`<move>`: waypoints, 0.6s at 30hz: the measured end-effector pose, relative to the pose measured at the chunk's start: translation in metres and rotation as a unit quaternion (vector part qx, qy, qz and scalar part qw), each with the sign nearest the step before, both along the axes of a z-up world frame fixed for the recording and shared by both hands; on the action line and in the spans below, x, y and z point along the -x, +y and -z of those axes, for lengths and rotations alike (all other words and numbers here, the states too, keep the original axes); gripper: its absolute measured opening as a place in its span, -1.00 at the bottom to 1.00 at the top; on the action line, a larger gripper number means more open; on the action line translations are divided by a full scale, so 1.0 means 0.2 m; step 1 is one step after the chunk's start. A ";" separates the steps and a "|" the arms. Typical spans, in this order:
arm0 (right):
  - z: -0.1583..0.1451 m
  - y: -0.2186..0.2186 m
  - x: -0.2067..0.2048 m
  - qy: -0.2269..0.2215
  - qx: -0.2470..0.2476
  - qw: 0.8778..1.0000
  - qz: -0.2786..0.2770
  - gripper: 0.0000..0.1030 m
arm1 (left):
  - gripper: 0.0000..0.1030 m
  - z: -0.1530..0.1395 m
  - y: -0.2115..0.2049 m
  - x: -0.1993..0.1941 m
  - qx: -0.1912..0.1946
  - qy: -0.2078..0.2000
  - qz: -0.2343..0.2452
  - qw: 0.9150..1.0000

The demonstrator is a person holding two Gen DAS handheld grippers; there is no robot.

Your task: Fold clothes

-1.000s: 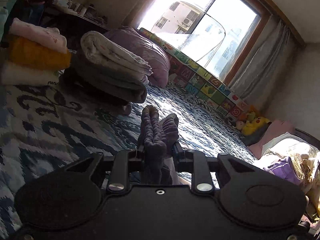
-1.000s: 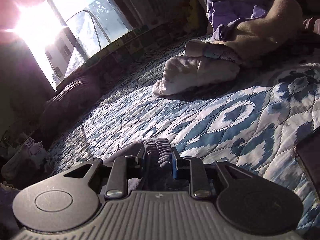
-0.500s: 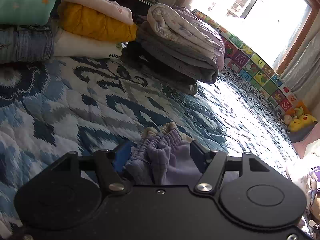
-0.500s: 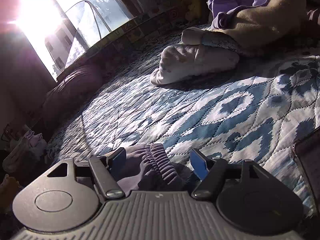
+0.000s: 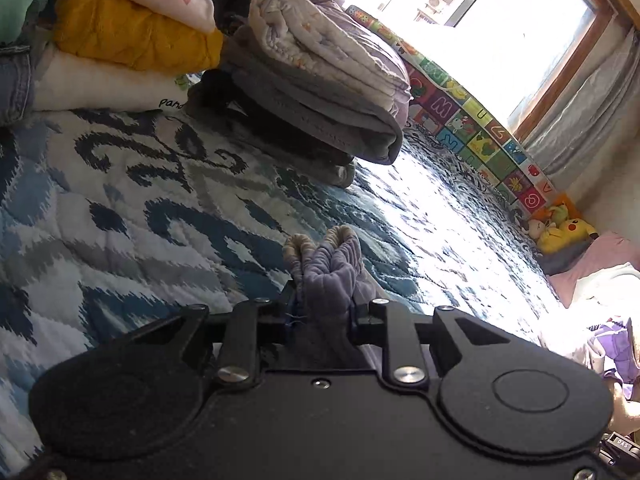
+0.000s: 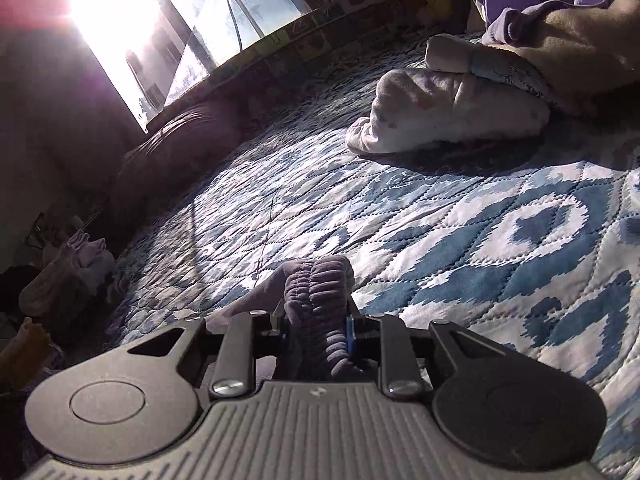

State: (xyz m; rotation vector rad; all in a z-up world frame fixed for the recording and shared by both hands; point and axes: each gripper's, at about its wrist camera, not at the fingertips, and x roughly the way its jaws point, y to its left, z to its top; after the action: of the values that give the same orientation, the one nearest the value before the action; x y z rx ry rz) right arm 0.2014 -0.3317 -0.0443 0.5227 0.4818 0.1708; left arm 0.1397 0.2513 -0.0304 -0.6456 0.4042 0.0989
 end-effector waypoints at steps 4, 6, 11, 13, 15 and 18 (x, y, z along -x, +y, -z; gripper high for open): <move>-0.12 -0.02 -0.01 -0.062 0.009 0.998 0.030 -0.51 | -0.58 -0.09 0.02 -0.10 -0.002 -0.044 0.008 0.999; -0.10 -0.03 -0.08 -0.038 0.012 0.998 0.042 -0.47 | -0.52 -0.04 0.03 -0.15 -0.015 -0.007 0.001 1.000; 0.04 -0.03 -0.22 0.054 0.034 0.997 0.039 0.21 | -0.05 0.08 0.07 -0.28 -0.046 0.084 -0.018 0.995; 0.02 -0.04 -0.22 0.040 0.036 0.998 0.031 0.21 | -0.04 0.05 0.08 -0.28 -0.050 0.071 -0.015 0.996; -0.01 -0.04 -0.23 0.031 0.048 0.998 0.024 0.22 | -0.01 0.01 0.08 -0.29 -0.059 0.053 -0.002 0.997; -0.03 -0.02 -0.28 0.029 0.061 0.998 0.010 0.22 | -0.01 -0.02 0.05 -0.33 -0.078 0.048 0.018 0.996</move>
State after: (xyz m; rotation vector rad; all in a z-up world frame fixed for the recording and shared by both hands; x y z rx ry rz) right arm 0.2572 -0.3359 -0.0385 0.4139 0.5403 0.1069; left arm 0.2059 0.2613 -0.0273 -0.4804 0.4962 0.1265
